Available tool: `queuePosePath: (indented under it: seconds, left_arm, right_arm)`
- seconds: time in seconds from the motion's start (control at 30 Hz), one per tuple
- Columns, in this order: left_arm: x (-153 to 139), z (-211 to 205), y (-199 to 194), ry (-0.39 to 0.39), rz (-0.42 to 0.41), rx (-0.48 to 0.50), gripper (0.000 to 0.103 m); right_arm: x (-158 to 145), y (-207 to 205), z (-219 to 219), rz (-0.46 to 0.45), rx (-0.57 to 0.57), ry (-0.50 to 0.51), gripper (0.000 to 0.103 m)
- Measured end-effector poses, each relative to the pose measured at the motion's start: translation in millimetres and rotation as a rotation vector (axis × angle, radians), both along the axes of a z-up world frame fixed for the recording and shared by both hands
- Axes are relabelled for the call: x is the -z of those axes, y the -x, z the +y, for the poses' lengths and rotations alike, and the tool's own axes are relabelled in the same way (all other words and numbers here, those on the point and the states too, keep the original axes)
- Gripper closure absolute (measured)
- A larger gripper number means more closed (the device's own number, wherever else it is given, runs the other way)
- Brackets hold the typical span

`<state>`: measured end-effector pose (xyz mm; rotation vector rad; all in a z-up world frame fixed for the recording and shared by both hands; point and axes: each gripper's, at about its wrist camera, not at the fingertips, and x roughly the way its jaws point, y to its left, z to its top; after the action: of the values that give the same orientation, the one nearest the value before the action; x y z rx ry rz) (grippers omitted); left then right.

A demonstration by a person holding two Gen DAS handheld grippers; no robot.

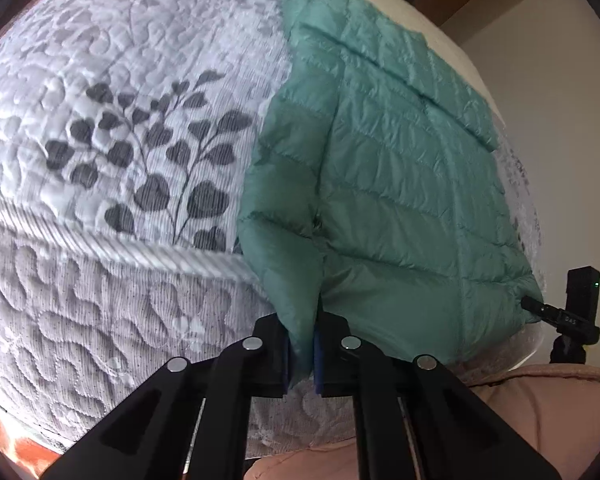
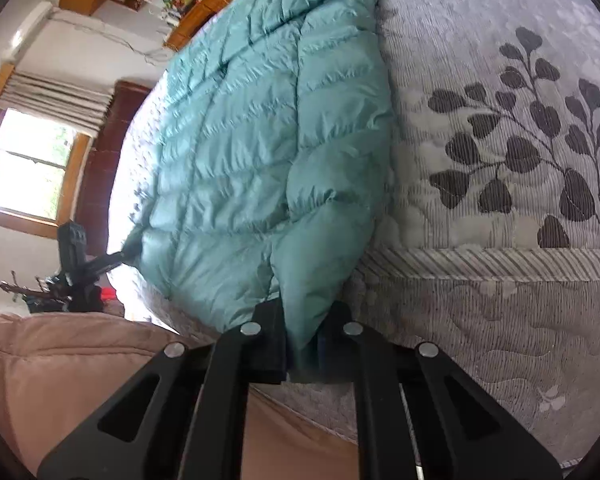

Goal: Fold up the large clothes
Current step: 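Grasp the hem with both tools and lift it toward the collar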

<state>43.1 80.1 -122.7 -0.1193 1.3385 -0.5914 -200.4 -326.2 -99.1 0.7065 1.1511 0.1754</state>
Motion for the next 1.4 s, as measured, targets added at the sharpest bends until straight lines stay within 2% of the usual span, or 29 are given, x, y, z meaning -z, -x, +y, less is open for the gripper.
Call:
queuePosePath:
  seconds: [0.2, 0.33, 0.5, 0.7, 0.93, 1.2, 1.4]
  left_arm:
    - [-58.1, -12.2, -26.0, 0.095, -0.125, 0.021, 0.095]
    - [-88.5, -23.9, -63.0, 0.173, -0.187, 0.017, 0.095]
    - [-118.0, -54.0, -121.1, 0.178, -0.308, 0.040, 0.095]
    - [-133.3, -90.9, -190.7, 0.182, -0.372, 0.030, 0.096]
    - [-123.3, -125.2, -268.7, 0.157, -0.359, -0.023, 0.096]
    - [-69.8, -162.9, -344.3, 0.064, -0.262, -0.053, 0.096]
    - [-38.7, -176.0, -372.0, 0.032, -0.212, -0.057, 0.096]
  right_arm:
    - [-57.1, -16.8, -6.7, -0.162, -0.001, 0.037, 0.095]
    - [-95.6, -50.6, -21.4, -0.254, -0.007, 0.090, 0.095]
    - [-118.9, -105.7, -51.5, -0.302, 0.003, 0.113, 0.095]
    - [-125.2, -184.0, -88.8, -0.288, 0.032, 0.113, 0.095]
    - [-118.5, -262.3, -123.0, -0.242, 0.069, 0.090, 0.095]
    - [-73.8, -336.0, -152.0, -0.132, 0.100, 0.052, 0.095]
    - [-44.2, -365.5, -170.4, -0.081, 0.129, 0.017, 0.095]
